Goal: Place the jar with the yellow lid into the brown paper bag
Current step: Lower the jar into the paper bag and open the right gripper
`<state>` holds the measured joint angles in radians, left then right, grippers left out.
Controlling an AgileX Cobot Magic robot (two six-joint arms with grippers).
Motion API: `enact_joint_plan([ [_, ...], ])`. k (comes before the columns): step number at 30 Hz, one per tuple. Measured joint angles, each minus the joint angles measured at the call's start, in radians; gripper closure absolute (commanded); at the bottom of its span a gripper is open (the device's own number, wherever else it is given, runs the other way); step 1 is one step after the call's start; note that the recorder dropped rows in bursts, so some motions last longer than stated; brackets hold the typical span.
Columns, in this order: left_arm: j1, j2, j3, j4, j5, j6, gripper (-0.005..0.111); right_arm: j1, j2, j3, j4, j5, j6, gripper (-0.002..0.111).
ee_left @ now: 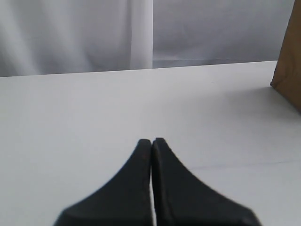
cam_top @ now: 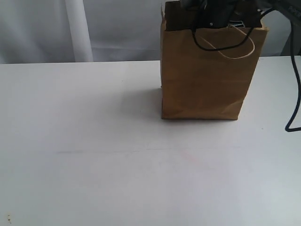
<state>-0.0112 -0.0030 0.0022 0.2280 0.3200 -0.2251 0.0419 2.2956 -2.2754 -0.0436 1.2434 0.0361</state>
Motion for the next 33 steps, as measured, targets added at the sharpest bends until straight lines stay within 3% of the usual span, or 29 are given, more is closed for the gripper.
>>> enact_joint_plan([
  [30,0.000,0.000,0.000,0.000,0.000,0.000,0.106,0.000,0.046,-0.001,0.078,-0.008,-0.036,0.108],
  [33,0.000,0.000,0.000,0.000,0.000,0.000,0.106,0.000,0.046,-0.001,0.078,-0.008,-0.036,0.104],
])
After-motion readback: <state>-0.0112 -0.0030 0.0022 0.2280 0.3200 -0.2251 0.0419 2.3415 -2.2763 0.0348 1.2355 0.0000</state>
